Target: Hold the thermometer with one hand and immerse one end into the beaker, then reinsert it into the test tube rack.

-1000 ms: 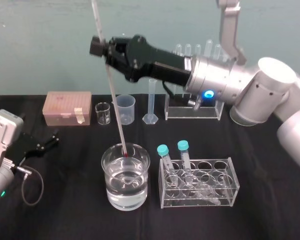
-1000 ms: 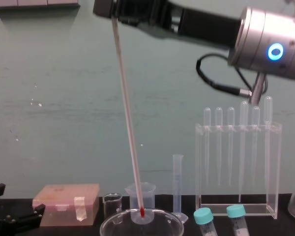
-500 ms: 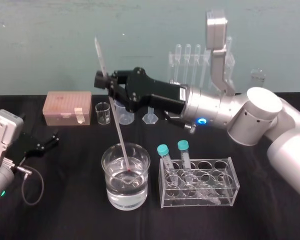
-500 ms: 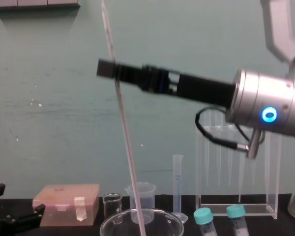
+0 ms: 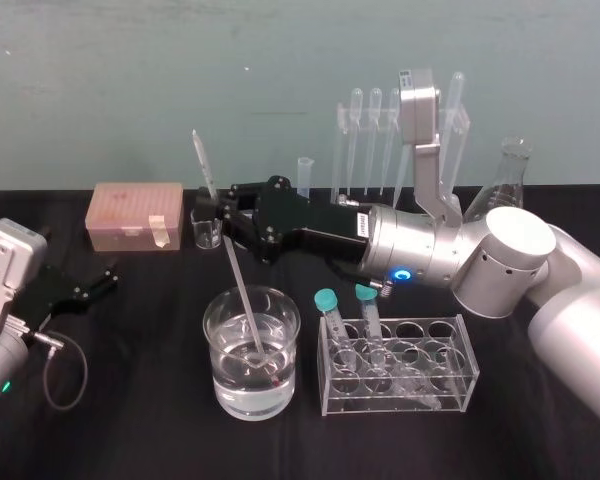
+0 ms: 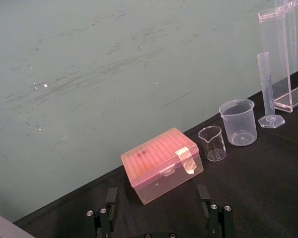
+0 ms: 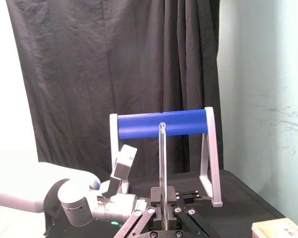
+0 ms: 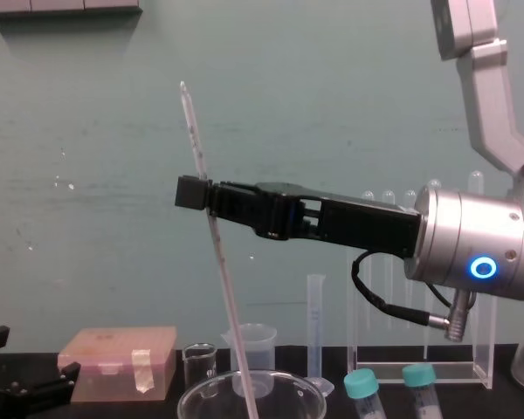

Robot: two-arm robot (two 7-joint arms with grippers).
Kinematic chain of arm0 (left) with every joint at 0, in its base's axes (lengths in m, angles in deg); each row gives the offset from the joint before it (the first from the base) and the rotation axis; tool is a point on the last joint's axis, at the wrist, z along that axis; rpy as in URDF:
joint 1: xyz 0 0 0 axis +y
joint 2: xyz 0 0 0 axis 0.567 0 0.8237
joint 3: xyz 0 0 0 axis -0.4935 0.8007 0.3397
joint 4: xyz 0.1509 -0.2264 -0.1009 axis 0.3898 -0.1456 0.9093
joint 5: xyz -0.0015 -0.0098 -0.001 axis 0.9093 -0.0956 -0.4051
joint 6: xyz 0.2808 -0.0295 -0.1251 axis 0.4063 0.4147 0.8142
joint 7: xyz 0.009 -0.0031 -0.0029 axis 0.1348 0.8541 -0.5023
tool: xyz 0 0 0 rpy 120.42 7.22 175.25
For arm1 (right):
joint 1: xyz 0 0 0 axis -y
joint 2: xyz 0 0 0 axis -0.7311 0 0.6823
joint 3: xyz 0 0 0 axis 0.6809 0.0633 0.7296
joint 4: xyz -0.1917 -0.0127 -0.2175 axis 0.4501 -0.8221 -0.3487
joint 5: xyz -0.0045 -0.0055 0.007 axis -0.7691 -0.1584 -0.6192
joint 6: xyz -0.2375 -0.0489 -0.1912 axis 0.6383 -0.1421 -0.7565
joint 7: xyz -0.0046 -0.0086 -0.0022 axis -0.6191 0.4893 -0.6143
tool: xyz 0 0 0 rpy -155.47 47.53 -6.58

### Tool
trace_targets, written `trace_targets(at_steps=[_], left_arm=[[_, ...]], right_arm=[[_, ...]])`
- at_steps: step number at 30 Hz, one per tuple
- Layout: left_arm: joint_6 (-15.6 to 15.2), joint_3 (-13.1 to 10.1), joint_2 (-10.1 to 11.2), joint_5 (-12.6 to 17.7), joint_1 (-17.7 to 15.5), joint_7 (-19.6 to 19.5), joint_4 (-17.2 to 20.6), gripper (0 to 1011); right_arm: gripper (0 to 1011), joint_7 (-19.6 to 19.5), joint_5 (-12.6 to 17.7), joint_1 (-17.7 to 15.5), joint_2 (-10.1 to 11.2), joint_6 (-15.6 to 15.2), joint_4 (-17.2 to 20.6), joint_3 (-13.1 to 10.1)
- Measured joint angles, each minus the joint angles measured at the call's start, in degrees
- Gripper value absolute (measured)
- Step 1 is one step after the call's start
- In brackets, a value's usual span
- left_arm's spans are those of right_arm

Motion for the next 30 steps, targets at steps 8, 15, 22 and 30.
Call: trace_targets(at_steps=[8, 15, 22, 30], left_arm=[[0.0, 0.0, 0.0, 0.0, 0.0, 0.0, 0.0, 1008], [0.0, 0.0, 0.0, 0.0, 0.0, 0.0, 0.0, 1008], [0.0, 0.0, 0.0, 0.0, 0.0, 0.0, 0.0, 1008], [0.0, 0.0, 0.0, 0.0, 0.0, 0.0, 0.0, 1008]], right_arm=[[57, 0.01, 0.06, -0.98, -0.14, -0.08, 0.07, -0.62], [57, -0.1, -0.05, -1.34, -0.26, 0.1, 0.02, -1.14], [57, -0.1, -0.09, -1.54, -0.34, 0.11, 0.02, -1.41], [57, -0.05, -0.05, -1.7, -0.49, 0.06, 0.39, -1.49]])
